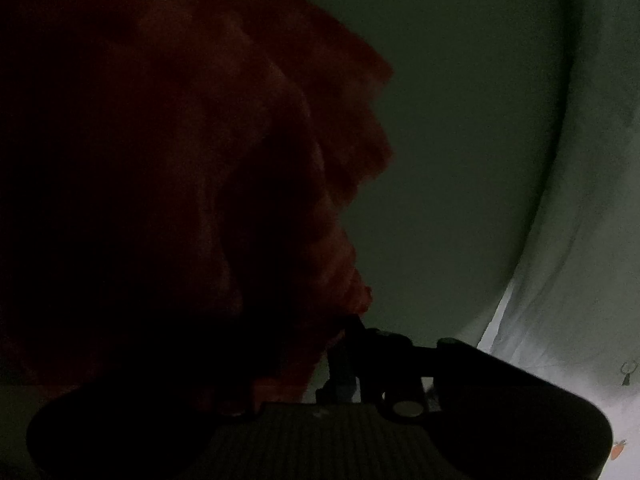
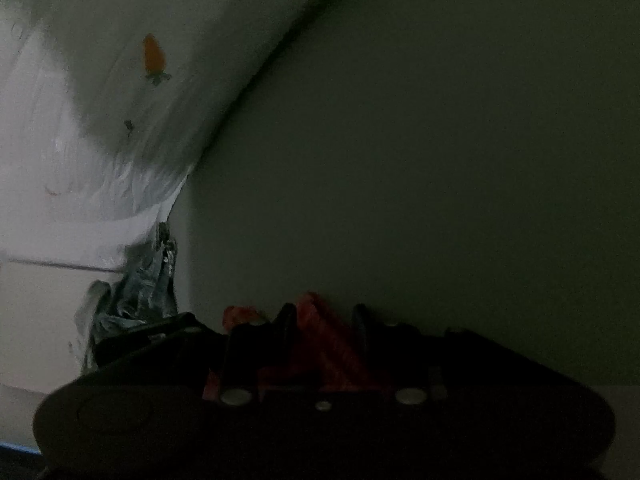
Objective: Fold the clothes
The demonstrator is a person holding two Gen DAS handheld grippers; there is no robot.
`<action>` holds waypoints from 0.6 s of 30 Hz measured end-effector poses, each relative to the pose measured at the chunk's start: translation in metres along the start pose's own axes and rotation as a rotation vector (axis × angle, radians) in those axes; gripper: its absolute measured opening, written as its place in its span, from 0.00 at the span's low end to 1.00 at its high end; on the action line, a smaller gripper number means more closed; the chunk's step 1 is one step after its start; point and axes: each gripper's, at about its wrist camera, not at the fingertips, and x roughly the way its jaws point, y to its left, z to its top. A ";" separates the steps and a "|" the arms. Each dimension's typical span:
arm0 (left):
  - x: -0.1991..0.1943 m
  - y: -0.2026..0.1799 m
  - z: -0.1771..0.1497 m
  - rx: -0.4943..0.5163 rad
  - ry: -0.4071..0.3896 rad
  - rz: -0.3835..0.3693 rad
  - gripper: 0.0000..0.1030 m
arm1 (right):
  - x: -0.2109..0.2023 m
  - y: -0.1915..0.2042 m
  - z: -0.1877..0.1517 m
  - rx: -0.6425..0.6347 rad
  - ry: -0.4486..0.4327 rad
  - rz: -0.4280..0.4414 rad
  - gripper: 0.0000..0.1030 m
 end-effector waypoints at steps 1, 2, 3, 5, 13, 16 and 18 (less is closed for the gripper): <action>0.000 0.001 0.001 -0.007 0.008 -0.003 0.31 | 0.001 0.001 0.002 -0.017 0.005 0.000 0.32; 0.000 0.003 0.002 -0.015 0.015 -0.006 0.31 | 0.003 0.004 0.003 -0.035 0.011 0.001 0.32; -0.001 0.006 0.003 -0.023 0.022 -0.011 0.32 | 0.005 0.006 0.005 -0.044 0.018 0.005 0.32; -0.003 0.010 0.004 -0.032 0.032 -0.019 0.35 | 0.007 0.006 0.007 -0.046 0.032 0.016 0.32; -0.026 0.020 0.000 -0.023 -0.001 -0.105 0.53 | 0.008 -0.008 0.010 0.046 0.050 0.062 0.30; -0.023 0.025 0.003 -0.056 0.001 -0.113 0.54 | 0.008 -0.008 0.009 0.036 0.052 0.060 0.29; -0.017 0.026 0.004 -0.065 0.016 -0.124 0.56 | 0.007 -0.007 0.009 0.025 0.057 0.053 0.29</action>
